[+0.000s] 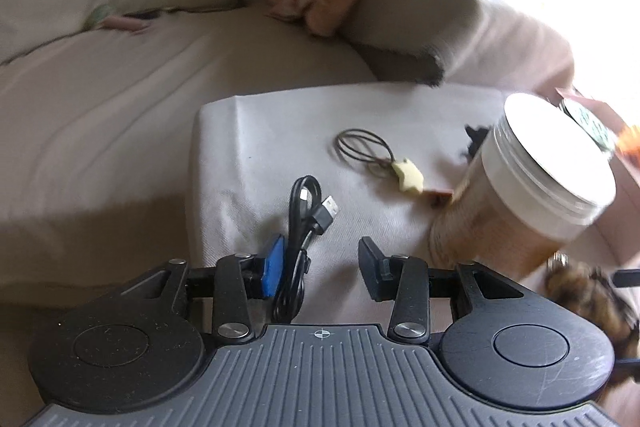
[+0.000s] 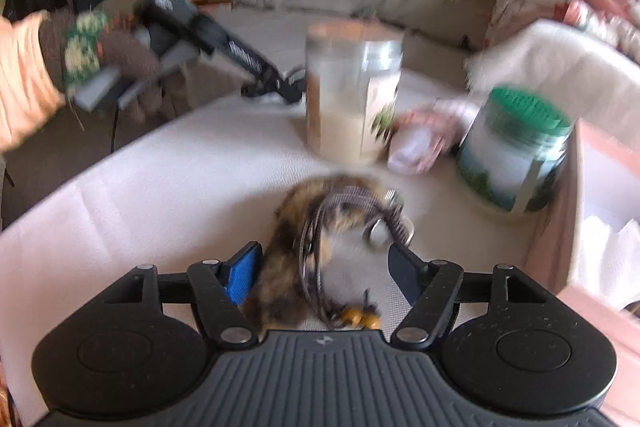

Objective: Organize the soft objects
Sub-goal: 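Carry the keychain into the pink box and open the right tool while the left tool lifts the black cord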

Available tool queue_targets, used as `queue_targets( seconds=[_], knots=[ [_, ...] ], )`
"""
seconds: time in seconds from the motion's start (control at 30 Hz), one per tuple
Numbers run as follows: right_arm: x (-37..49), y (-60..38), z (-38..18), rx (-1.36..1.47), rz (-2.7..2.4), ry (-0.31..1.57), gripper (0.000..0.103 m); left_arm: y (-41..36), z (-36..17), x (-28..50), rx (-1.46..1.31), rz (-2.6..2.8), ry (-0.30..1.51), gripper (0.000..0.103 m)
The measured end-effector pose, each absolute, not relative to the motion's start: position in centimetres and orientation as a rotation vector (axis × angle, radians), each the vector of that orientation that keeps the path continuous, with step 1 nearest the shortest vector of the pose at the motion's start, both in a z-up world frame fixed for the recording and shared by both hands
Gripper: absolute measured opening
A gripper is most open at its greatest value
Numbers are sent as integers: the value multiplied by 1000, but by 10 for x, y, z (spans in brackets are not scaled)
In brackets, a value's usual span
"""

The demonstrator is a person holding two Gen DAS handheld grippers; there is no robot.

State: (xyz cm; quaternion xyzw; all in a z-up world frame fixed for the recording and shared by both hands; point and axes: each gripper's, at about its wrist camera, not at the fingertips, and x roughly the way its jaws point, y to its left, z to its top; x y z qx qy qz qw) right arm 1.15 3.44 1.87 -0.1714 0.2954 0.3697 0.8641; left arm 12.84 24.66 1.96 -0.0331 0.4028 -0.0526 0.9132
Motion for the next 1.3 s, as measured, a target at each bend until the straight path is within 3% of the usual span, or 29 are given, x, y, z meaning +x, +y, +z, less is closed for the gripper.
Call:
queue_targets(
  seconds=[0.03, 0.07, 0.43, 0.5, 0.57, 0.73, 0.93, 1.1, 1.2, 1.3],
  knots=[
    [11, 34, 26, -359, 765, 595, 70, 245, 20, 128, -82, -103, 824, 20],
    [11, 33, 31, -357, 756, 581, 70, 242, 18, 125, -118, -125, 820, 16],
    [65, 66, 16, -313, 698, 823, 70, 215, 19, 108, -87, -78, 799, 16],
    [66, 68, 15, -319, 703, 838, 59, 220, 18, 105, -118, -79, 796, 16],
    [62, 70, 18, -363, 733, 844, 21, 226, 18, 103, -151, -79, 794, 16],
    [47, 61, 58, -403, 792, 743, 18, 240, 37, 101, -214, -71, 741, 16],
    [65, 21, 174, -230, 708, 466, 18, 232, 140, 94, -188, -67, 503, 16],
    [70, -29, 240, -150, 581, 278, 18, 180, 212, 98, -259, -248, 386, 16],
    [76, -63, 258, -118, 516, 251, 18, 129, 219, 116, -342, -402, 409, 17],
    [91, -90, 253, -85, 474, 295, 20, 80, 189, 147, -499, -562, 520, 19]
  ],
)
